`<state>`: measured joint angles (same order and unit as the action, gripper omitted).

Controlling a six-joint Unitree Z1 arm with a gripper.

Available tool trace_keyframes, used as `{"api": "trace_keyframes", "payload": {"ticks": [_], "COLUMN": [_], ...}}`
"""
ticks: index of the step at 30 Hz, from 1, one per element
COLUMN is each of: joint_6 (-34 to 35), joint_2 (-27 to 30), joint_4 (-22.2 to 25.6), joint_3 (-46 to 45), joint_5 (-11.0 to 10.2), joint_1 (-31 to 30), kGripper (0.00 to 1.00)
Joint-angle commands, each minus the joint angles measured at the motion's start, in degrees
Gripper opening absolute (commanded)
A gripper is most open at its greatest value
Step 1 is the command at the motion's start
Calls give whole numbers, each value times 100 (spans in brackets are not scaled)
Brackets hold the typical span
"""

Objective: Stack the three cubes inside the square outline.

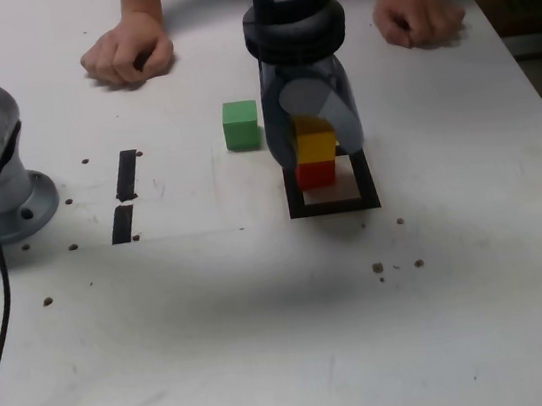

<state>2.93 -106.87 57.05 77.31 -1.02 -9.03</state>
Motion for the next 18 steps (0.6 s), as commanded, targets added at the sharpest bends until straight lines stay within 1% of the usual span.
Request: {"api": "trace_keyframes", "payload": {"ticks": [1, 6, 8, 12, 18], "joint_6": [-15, -10, 9, 88, 228], "joint_2": [-6, 39, 58, 123, 392], "joint_4": [12, 233, 365, 658, 1265], "joint_3": [32, 53, 77, 192, 473], "joint_5": [-29, -125, -173, -329, -670], "joint_1": [7, 7, 7, 7, -7], "kGripper": [68, 88, 94, 98, 99]}}
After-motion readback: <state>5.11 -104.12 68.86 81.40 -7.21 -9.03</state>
